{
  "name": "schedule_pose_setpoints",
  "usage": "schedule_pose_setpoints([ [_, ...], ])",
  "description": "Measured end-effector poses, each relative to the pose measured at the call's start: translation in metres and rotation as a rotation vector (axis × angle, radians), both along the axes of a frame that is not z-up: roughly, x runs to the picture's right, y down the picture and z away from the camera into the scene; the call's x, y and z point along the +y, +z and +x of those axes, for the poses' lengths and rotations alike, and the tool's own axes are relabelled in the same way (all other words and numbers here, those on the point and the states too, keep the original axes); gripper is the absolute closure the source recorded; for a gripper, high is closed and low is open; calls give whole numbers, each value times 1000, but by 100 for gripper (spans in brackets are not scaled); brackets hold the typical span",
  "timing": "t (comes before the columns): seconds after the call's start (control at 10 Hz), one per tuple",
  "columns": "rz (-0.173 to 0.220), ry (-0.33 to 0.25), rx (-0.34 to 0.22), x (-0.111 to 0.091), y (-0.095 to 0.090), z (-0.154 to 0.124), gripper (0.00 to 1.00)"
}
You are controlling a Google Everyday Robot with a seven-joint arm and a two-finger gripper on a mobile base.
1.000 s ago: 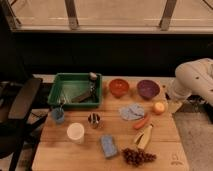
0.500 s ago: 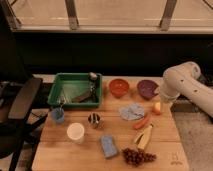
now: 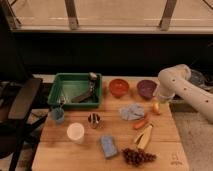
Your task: Place apple in metal cup
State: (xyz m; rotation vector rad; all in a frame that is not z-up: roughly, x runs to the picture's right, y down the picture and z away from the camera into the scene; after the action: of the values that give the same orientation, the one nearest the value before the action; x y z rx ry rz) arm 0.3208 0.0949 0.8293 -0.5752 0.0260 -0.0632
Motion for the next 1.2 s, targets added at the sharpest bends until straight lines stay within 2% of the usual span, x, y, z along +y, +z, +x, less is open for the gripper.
schedule_pose_setpoints([
  [0.3,-52,69,14,7,18,19,31],
  [0.4,-80,114,14,13,27,30,31],
  [0.8,-172,239,-20,31,49,43,32],
  [0.9,-184,243,-26,37,49,42,38],
  [1.0,-194,235,-39,44,47,36,48],
  [1.2,-176,194,-70,51,34,24,68],
])
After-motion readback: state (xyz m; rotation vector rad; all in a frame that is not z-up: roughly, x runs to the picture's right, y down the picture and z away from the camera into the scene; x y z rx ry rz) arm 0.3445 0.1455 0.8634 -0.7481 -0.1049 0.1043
